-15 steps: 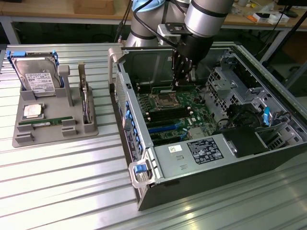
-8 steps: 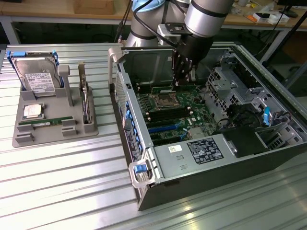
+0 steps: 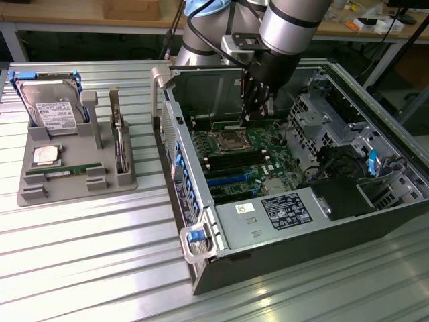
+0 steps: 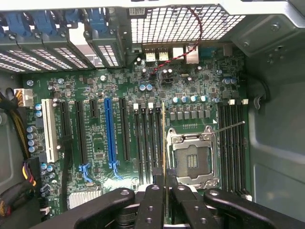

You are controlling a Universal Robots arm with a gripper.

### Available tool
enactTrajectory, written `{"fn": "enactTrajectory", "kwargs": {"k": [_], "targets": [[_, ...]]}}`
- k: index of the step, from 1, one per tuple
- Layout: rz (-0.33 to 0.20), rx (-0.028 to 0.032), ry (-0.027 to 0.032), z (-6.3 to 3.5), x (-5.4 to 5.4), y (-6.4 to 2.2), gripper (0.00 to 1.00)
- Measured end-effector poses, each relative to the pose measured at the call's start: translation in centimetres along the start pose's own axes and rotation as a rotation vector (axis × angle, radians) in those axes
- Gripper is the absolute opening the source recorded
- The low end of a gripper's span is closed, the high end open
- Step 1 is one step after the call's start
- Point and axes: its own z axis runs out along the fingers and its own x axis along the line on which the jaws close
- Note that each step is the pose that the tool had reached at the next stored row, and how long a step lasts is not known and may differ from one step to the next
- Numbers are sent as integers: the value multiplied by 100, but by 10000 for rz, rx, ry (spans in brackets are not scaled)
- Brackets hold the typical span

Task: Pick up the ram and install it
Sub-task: 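Insert the ram into the slot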

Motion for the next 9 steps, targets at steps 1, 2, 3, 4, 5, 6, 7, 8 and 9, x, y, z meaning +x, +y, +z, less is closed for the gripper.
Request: {"fn": "enactTrajectory", "kwargs": {"k": [1, 2, 3, 4, 5, 6, 7, 8, 9], "targets": [[4, 8, 111, 0, -1, 0, 13], [11, 22, 299, 0, -5, 1, 13], [14, 31, 422, 0, -8, 1, 13], [17, 38, 519, 0, -10, 1, 13], [23, 50, 673, 1, -14, 1, 13], [24, 54, 735, 1, -15, 1, 13], [25, 57, 772, 1, -14, 2, 13], [26, 57, 773, 1, -14, 2, 13], [26, 57, 774, 1, -15, 2, 13]]}}
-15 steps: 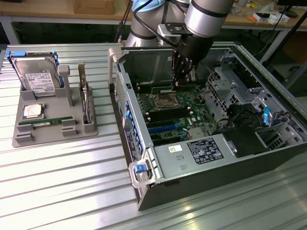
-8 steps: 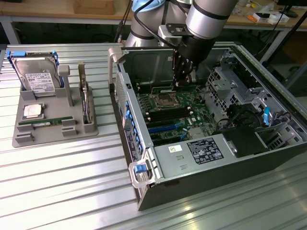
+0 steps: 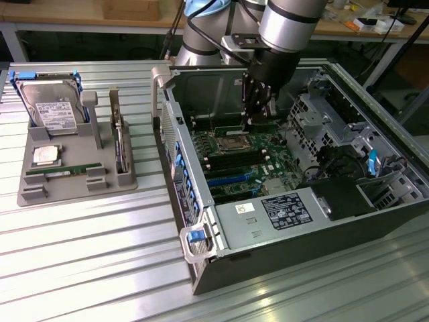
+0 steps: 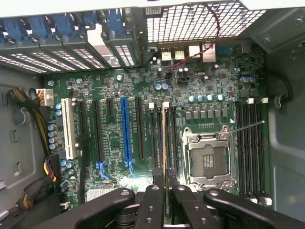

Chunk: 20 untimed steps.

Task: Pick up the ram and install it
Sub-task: 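Insert the ram into the slot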

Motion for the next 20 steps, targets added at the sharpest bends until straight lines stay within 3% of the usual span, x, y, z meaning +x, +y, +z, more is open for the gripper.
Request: {"fn": "enactTrajectory", "kwargs": {"k": [9, 13, 17, 20], "targets": [[-1, -2, -29, 76, 0, -2, 13], [-4, -9, -134, 173, -1, -5, 13], [-11, -24, -330, 319, -2, -10, 13], [-13, -29, -409, 356, -2, -11, 13]]}}
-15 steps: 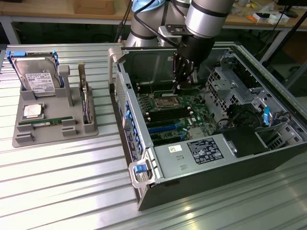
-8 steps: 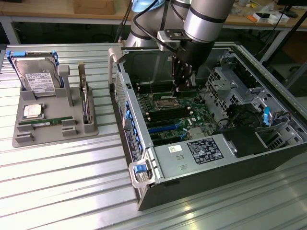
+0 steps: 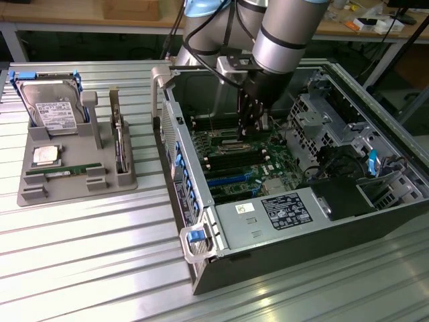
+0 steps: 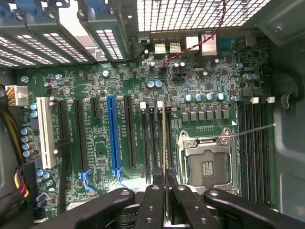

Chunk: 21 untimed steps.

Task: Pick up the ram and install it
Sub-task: 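Insert the ram into the slot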

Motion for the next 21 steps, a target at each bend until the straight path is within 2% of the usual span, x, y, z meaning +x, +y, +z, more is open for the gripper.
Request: {"fn": "enactTrajectory", "kwargs": {"k": [2, 5, 6, 8, 9, 10, 16, 17, 19, 20, 21], "targets": [[-1, -3, -27, 58, 2, -2, 13], [-1, -3, -25, 62, 2, -2, 13], [1, 3, 51, 62, 0, -2, 13], [13, 30, 416, 62, -18, -1, 13], [17, 39, 548, 62, -25, 0, 13], [19, 43, 598, 63, -27, 0, 13], [19, 43, 600, 62, -28, 0, 13], [20, 16, 603, 62, -28, -3, 13], [21, -135, 612, 62, -30, -20, 13], [21, -230, 621, 61, -30, -28, 13], [21, -235, 623, 61, -30, -28, 13]]}}
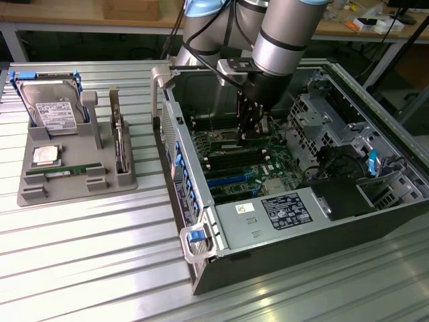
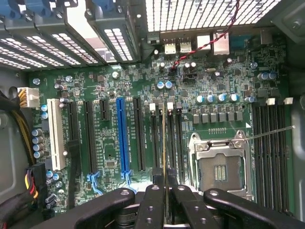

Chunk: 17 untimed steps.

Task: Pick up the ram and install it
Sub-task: 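Insert the ram into the slot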

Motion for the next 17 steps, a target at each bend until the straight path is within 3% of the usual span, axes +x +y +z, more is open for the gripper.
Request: {"fn": "enactTrajectory", "kwargs": {"k": [2, 3, 5, 11, 14, 17], "targets": [[-1, 8, -4, 1, 0, -1, 13], [0, 53, -17, 2, 0, 5, 13], [0, 71, -18, 1, 1, 10, 13], [1, 70, -18, 1, 0, 3, 13], [-12, 11, -13, -4, -5, -74, 13], [-14, 9, -13, -4, -6, -79, 13]]}}
